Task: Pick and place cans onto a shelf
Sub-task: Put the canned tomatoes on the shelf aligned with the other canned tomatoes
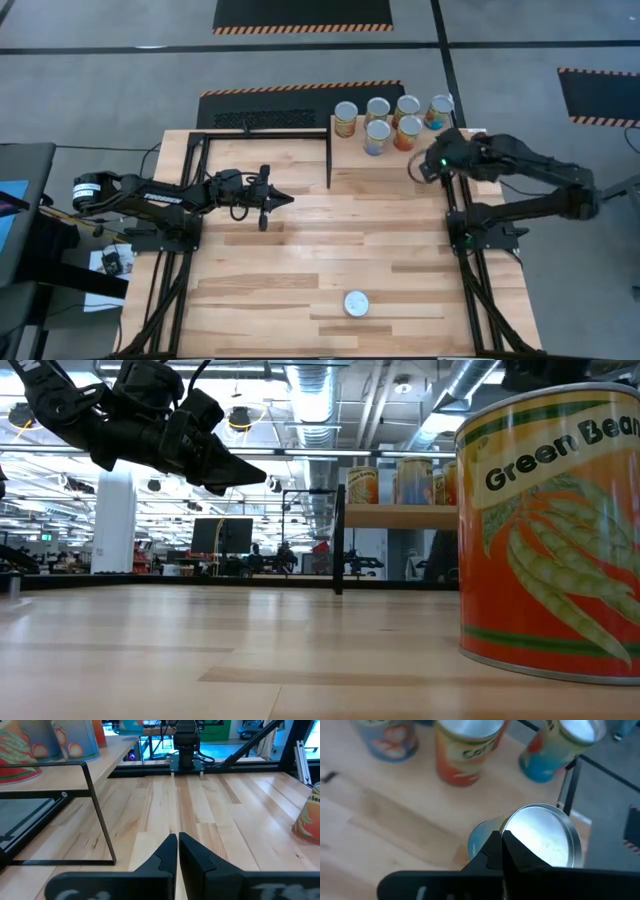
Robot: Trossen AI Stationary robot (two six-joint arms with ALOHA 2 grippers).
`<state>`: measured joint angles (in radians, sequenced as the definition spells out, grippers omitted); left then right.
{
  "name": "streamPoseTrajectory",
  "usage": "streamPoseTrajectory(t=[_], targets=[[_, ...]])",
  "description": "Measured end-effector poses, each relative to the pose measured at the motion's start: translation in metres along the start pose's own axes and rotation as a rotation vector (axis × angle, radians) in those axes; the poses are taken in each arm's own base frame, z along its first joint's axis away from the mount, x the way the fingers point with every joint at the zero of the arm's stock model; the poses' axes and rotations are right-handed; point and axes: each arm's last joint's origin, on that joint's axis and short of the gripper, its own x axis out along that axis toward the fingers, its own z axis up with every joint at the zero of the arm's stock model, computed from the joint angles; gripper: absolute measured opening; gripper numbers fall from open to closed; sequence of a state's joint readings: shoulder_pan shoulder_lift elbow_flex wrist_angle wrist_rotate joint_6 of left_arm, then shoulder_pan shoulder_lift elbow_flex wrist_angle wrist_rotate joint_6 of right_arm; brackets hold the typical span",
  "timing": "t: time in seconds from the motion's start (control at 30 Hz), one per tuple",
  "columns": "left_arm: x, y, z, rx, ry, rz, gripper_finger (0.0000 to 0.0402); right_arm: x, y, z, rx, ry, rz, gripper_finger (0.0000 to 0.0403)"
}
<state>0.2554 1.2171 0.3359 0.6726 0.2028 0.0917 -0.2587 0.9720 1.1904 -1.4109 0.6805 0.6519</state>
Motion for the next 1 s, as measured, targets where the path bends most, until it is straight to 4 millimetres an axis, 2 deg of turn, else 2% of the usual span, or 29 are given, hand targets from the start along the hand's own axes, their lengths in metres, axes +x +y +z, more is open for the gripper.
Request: streamPoseTrajectory(t=[0.27, 0.53, 0.73, 1.0], targets=[[0.000, 0.000, 0.000, -0.004, 0.000, 0.000, 0.0009, 0.033, -0.006, 0.032, -0.058, 0.015, -0.003, 0.0005], [0.000, 0.000, 0.000, -0.004, 0.001, 0.000, 0.0009, 0.062, -0.028, 0.047, -0.078, 0.100, -0.057, 0.0004], [0.000, 0.000, 0.000, -0.004, 0.001, 0.000, 0.0009, 0.067, -0.034, 0.052, -0.086, 0.087, -0.050, 0.0006], [0.000, 0.000, 0.000, -0.005, 0.001, -0.001, 0.0009, 0.057, -0.036, 0.061, -0.087, 0.053, 0.019, 0.0007]])
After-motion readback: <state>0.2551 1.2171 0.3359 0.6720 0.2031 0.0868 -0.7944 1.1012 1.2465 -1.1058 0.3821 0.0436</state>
